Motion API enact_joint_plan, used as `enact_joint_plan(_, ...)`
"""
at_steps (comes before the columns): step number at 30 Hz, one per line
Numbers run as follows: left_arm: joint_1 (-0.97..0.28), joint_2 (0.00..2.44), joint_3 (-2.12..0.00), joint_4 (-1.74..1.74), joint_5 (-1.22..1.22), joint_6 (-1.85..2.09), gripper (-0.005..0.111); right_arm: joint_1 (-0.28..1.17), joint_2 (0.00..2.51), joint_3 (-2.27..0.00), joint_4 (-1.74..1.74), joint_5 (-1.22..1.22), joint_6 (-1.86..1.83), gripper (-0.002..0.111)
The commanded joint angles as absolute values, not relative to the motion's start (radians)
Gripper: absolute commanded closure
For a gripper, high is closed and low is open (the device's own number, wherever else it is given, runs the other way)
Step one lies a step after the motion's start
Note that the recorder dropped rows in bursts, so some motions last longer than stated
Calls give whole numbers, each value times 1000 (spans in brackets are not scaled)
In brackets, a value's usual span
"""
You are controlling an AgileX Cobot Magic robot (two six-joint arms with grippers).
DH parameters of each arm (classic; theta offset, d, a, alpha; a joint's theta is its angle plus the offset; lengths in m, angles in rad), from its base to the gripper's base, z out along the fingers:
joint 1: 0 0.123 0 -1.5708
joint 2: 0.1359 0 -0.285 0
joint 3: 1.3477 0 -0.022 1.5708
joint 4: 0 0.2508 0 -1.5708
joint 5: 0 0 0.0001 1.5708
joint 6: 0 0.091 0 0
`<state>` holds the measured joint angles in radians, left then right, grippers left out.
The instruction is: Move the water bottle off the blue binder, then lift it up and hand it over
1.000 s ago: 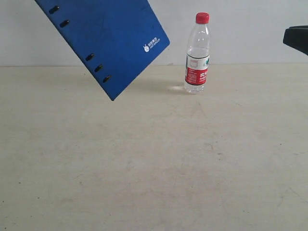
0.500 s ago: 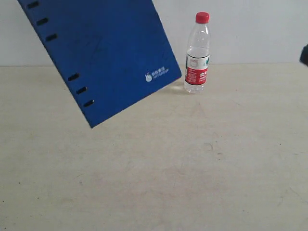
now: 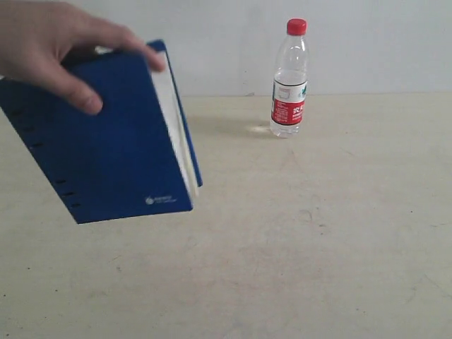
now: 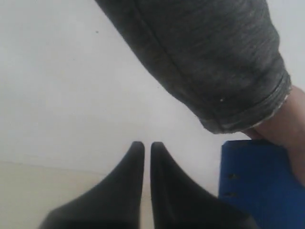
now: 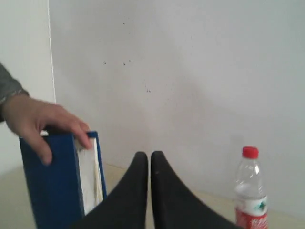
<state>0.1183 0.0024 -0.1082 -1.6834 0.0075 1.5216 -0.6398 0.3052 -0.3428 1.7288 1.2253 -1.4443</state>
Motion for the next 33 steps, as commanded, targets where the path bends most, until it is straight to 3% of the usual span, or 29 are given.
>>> enact_joint_plan(1,118,0,-55,-1678,16,1517,102,-642,300,-301,1722,1221,-1203,108)
enact_joint_plan(7,81,0,0,-1698,-122,1530,102,-642,145,-285,1744,1202,-1208,108)
enact_joint_plan(10,81,0,0,-1698,-124,1519,102,-642,37,-295,1744,909,-1324,108)
enact_joint_plan(15,81,0,0,-1706,-108,1519,102,-642,58,-292,1514,642,-1360,108)
enact_joint_plan(20,81,0,0,-1708,-81,1519,102,-637,93,-291,1043,266,-978,108)
enact_joint_plan(28,81,0,0,-1708,-78,1521,102,-626,120,-291,1050,389,-916,108)
enact_joint_plan(33,81,0,0,-1700,-83,1535,102,-556,102,-291,1297,580,-1173,108)
